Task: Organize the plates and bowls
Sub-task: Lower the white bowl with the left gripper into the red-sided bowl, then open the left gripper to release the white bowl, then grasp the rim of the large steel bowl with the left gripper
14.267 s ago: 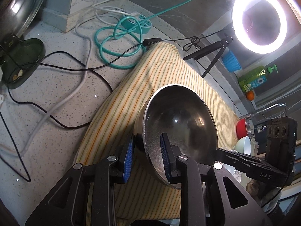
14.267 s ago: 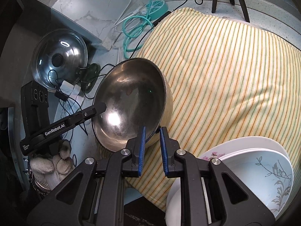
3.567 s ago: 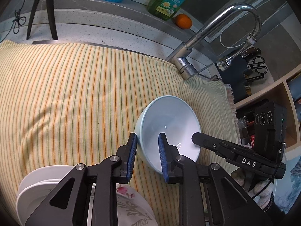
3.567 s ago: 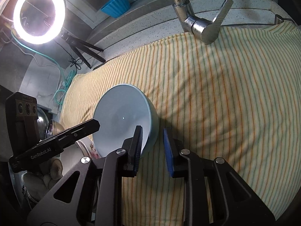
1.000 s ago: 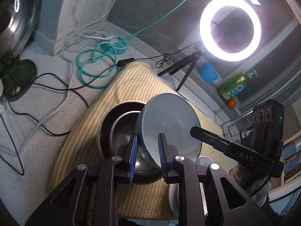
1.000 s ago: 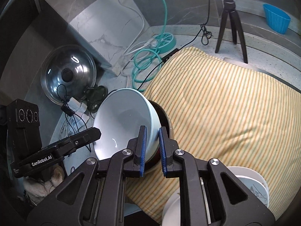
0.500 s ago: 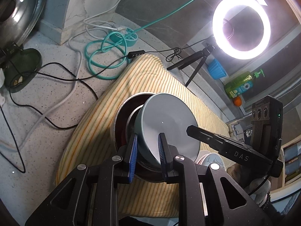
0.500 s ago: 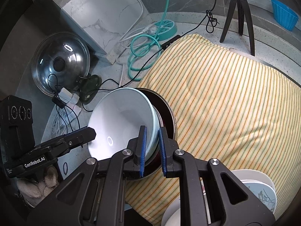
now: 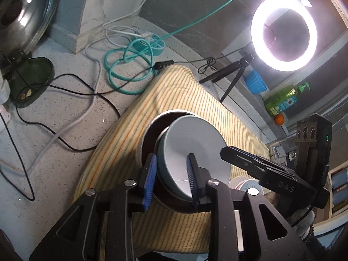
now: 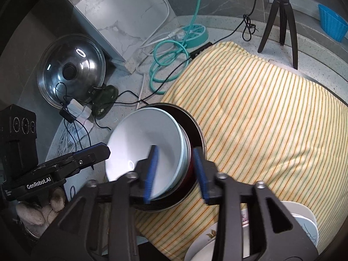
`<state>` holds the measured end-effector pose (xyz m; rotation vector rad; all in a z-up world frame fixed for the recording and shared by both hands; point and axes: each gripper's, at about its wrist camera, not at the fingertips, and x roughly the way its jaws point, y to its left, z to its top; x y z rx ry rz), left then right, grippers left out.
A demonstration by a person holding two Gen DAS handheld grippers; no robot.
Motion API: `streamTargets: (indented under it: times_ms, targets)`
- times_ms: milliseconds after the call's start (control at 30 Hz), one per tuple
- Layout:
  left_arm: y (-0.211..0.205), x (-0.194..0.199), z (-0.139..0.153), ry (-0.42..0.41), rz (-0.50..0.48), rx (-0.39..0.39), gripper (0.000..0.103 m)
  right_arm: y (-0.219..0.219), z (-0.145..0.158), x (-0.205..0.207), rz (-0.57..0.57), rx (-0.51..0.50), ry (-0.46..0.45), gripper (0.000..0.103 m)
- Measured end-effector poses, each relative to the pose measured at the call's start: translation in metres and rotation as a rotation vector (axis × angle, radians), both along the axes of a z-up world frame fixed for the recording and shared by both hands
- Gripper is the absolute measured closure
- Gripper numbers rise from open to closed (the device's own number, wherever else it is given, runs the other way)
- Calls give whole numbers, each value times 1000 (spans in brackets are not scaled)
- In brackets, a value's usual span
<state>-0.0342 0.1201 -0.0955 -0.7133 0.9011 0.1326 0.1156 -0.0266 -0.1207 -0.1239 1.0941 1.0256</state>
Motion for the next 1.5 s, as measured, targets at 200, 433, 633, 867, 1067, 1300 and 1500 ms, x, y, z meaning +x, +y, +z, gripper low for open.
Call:
streamTargets:
  times_ms: [200, 433, 633, 867, 1067, 1300, 1500]
  targets:
    - [8, -3, 3, -10, 22, 0, 74, -10, 10, 3, -19, 35, -12, 53]
    - [17, -9, 0, -1, 46, -8, 74, -27, 10, 13, -64, 52, 14, 53]
    - [24, -17, -8, 25, 70, -11, 74, -42, 2, 19, -105, 46, 44, 48]
    - [26, -24, -21, 57, 80, -25, 74, -51, -12, 26, -145, 37, 94, 34]
    - [24, -26, -27, 71, 76, -32, 74, -52, -20, 24, -149, 24, 100, 24]
    - [22, -23, -29, 70, 67, -35, 74, -49, -24, 19, -143, 18, 93, 24]
    - [21, -21, -29, 68, 63, -28, 74, -45, -28, 18, -131, 12, 106, 44]
